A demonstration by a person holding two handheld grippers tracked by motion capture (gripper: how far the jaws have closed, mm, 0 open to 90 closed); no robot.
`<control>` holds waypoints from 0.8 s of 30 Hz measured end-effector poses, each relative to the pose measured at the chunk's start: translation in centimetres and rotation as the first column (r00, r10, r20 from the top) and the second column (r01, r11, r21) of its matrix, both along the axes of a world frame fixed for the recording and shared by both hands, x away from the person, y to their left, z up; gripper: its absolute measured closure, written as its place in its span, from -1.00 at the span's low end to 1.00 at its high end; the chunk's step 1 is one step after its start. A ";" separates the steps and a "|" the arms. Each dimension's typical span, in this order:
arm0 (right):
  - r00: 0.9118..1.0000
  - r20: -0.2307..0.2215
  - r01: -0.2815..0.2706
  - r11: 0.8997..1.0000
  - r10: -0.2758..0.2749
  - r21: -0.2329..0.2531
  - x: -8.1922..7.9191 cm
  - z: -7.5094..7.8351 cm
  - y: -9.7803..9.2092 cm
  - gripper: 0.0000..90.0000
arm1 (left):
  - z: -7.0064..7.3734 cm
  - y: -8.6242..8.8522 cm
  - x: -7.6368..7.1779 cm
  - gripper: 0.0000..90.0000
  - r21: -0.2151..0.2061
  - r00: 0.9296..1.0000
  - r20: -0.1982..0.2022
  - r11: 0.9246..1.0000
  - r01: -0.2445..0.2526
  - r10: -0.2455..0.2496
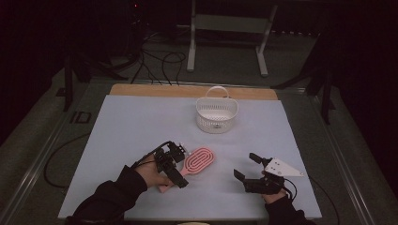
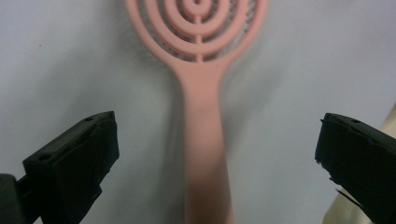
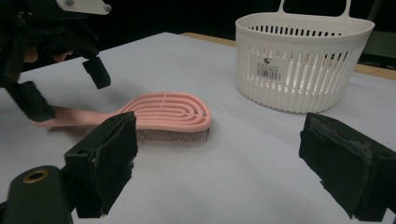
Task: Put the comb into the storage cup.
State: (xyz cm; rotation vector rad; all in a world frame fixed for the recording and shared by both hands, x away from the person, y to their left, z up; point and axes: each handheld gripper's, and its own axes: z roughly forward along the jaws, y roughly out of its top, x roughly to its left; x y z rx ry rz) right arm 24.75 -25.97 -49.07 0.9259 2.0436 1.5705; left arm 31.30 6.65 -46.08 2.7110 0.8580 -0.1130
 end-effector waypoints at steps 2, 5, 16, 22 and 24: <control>1.000 -0.002 0.000 1.000 0.000 -0.004 0.0 0.0 0.0 -0.75 | -0.2 -0.2 0.3 -0.99 -0.004 1.000 -0.009 1.000 -0.006 0.006; 1.000 0.001 -0.001 1.000 0.001 -0.005 0.0 0.0 0.0 -0.75 | -0.4 -0.3 0.5 -0.99 -0.008 1.000 -0.019 1.000 -0.009 0.009; 1.000 -0.009 0.005 1.000 -0.005 -0.014 0.0 -0.1 0.0 -0.75 | -0.7 -1.0 1.5 -0.73 -0.013 0.999 -0.049 1.000 -0.016 0.016; 1.000 -0.013 0.009 1.000 -0.009 -0.014 0.1 -0.1 0.0 -0.75 | -0.7 -1.2 1.6 -0.40 -0.009 0.999 -0.048 1.000 -0.025 0.024; 1.000 -0.013 0.007 1.000 -0.008 -0.019 0.1 -0.1 0.0 -0.75 | -0.8 -1.2 1.7 -0.32 -0.001 0.998 -0.052 1.000 -0.018 0.018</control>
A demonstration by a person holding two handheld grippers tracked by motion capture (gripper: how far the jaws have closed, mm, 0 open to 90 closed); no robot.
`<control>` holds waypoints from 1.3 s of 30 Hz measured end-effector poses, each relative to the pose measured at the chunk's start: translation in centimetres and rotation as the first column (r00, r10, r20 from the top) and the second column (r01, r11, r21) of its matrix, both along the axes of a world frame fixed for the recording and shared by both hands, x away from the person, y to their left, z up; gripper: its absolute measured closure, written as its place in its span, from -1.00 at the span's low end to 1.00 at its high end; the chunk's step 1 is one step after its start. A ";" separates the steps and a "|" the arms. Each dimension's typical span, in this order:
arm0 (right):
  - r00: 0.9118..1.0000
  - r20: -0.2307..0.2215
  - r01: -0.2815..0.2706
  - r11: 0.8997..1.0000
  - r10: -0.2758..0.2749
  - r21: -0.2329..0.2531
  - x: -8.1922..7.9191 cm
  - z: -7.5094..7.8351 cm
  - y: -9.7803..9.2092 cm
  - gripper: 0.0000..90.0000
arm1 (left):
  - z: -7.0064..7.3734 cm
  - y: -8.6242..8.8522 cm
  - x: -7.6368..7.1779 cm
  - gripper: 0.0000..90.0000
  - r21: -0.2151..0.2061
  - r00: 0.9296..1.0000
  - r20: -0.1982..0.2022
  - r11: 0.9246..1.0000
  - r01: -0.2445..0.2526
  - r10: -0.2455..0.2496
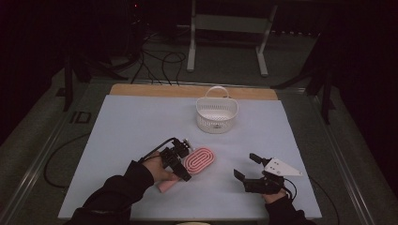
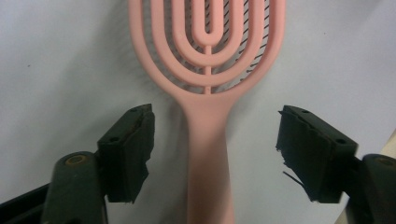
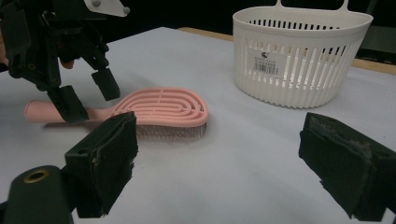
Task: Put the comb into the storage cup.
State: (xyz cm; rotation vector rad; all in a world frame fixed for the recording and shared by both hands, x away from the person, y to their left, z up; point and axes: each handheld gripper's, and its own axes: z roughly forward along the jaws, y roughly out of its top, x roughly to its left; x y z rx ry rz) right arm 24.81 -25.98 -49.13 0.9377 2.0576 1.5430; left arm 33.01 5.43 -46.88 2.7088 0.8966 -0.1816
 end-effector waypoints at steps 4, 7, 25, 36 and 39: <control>1.000 -0.001 0.001 1.000 -0.001 0.005 0.0 0.0 0.0 -0.75 | -0.4 0.1 0.2 -0.08 -0.002 1.000 -0.022 1.000 0.006 -0.006; 1.000 0.001 0.000 1.000 0.000 0.000 0.0 0.0 0.0 -0.75 | -0.8 0.1 0.3 0.02 0.008 0.999 -0.032 1.000 0.007 -0.007; 1.000 0.000 -0.002 1.000 0.002 0.008 0.0 0.0 0.0 -0.75 | -1.8 -0.4 0.2 0.51 0.028 0.998 -0.035 0.999 0.045 -0.044; 1.000 -0.005 0.004 1.000 -0.004 0.002 0.1 0.0 0.0 -0.75 | -2.1 0.0 -0.6 0.57 0.001 0.999 0.027 1.000 0.025 -0.025; 1.000 -0.007 0.000 1.000 0.000 0.002 0.1 -0.1 0.0 -0.75 | -2.1 -0.1 -1.0 0.59 0.018 0.998 0.060 0.999 0.036 -0.037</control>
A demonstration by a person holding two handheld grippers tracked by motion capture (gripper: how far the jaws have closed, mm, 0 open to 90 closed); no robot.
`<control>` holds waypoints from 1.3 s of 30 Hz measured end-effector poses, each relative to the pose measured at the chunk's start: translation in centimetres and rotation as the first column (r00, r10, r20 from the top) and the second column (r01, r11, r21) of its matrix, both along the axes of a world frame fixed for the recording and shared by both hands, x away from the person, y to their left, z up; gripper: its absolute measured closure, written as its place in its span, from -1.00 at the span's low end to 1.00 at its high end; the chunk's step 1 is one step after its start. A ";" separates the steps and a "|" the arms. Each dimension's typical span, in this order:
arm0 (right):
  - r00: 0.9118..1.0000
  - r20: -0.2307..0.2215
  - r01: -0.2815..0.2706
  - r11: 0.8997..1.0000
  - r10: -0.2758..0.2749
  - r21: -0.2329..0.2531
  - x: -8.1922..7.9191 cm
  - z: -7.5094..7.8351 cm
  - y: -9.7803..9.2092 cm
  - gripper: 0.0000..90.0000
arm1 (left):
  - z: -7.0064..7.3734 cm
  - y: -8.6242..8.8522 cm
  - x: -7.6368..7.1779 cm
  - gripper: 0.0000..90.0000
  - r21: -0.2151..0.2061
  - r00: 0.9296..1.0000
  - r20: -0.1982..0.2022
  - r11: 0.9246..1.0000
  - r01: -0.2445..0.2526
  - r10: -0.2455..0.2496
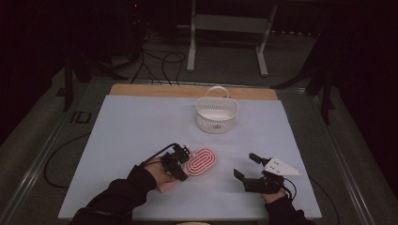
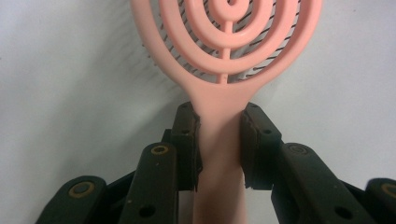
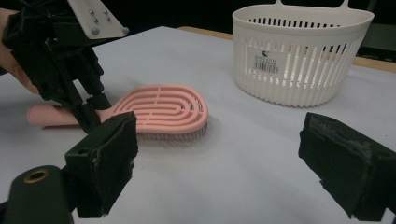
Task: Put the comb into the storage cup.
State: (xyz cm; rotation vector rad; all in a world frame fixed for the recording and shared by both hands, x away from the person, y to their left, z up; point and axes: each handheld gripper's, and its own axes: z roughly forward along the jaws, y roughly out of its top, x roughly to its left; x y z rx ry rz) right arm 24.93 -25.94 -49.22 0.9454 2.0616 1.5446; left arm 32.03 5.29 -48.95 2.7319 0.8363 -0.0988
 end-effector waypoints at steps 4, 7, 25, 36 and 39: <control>1.000 -0.004 0.001 1.000 -0.001 -0.001 0.0 0.0 0.1 -0.75 | 0.1 -0.3 -0.4 0.60 0.030 0.998 0.042 0.999 0.035 -0.036; 1.000 0.002 0.003 1.000 -0.003 -0.003 0.0 0.0 0.1 -0.75 | 0.1 -0.1 -0.5 0.60 0.018 0.999 0.044 0.999 0.028 -0.029; 1.000 -0.002 0.007 1.000 -0.007 0.006 0.1 0.0 -0.1 -0.75 | 1.9 1.0 -0.4 0.61 -0.153 0.992 0.124 0.988 0.013 0.006; 1.000 -0.002 0.006 1.000 -0.006 0.007 0.0 0.0 -0.1 -0.75 | 2.5 1.9 -0.6 0.61 -0.298 0.977 0.212 0.954 0.036 0.029; 1.000 0.001 0.002 1.000 -0.002 0.003 0.0 0.0 0.0 -0.75 | 2.6 2.4 -0.7 0.61 -0.351 0.970 0.237 0.936 0.037 0.050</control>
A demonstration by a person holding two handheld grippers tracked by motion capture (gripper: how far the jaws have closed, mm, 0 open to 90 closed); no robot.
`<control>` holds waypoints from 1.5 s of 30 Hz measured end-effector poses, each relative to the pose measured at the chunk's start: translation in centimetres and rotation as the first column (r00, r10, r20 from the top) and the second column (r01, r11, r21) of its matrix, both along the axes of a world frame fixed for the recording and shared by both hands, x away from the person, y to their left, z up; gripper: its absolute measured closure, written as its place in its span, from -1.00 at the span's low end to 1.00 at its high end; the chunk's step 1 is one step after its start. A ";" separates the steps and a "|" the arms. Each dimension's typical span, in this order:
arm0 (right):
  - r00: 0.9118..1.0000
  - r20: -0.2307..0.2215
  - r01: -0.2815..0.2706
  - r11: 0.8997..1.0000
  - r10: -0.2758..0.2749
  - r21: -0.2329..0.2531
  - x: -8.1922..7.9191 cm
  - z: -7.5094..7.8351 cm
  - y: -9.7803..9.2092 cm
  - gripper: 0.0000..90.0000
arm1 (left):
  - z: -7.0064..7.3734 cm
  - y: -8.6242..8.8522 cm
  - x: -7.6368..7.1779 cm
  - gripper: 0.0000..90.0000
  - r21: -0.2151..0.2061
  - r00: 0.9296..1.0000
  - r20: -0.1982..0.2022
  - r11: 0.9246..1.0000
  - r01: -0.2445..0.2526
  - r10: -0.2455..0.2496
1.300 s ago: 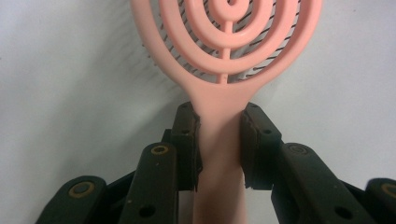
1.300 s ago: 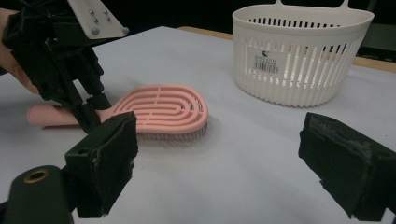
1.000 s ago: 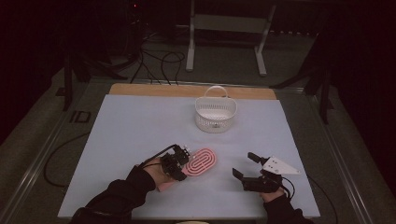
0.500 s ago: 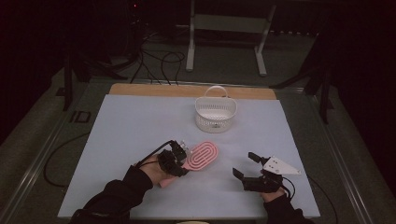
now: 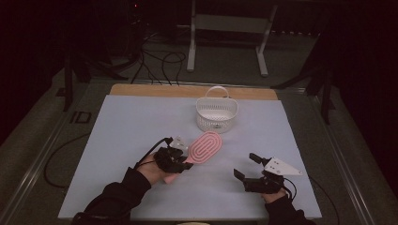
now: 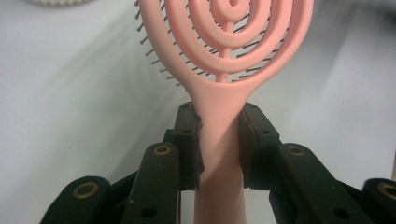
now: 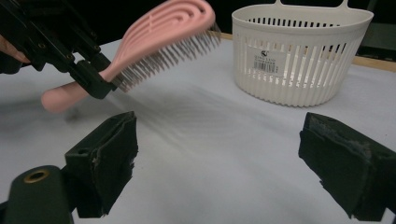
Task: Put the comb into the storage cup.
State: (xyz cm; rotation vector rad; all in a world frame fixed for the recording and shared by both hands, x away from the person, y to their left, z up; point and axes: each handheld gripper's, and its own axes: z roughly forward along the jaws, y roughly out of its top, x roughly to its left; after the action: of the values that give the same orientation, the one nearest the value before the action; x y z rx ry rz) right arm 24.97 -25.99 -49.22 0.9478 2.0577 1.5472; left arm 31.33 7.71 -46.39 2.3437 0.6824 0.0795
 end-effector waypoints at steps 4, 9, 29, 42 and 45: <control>1.000 -0.006 0.002 1.000 -0.002 0.004 0.0 0.0 0.0 -0.74 | 0.1 0.4 -0.2 0.61 -0.054 1.000 0.025 0.998 -0.011 0.012; 1.000 0.000 0.000 1.000 0.000 0.001 0.0 0.0 0.0 -0.74 | 0.3 1.0 -0.5 0.61 -0.114 0.998 0.059 0.994 -0.003 0.010; 1.000 0.002 -0.002 1.000 0.002 -0.011 0.0 0.0 0.3 -0.75 | -0.9 4.3 -2.4 0.61 -0.356 0.976 0.208 0.934 0.021 0.057; 1.000 -0.005 -0.017 1.000 0.017 -0.009 0.2 -0.1 0.5 -0.75 | -1.6 6.8 -3.6 0.61 -0.440 0.955 0.264 0.898 -0.003 0.133; 1.000 0.000 -0.017 1.000 0.017 -0.012 0.2 0.0 0.5 -0.75 | -1.4 6.9 -3.8 0.61 -0.453 0.951 0.276 0.892 -0.002 0.142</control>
State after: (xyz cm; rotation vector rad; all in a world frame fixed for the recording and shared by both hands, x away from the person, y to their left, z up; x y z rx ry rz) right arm 25.21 -25.49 -49.27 0.9275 2.0777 1.5421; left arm 27.52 14.62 -47.82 1.8099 0.5639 0.2796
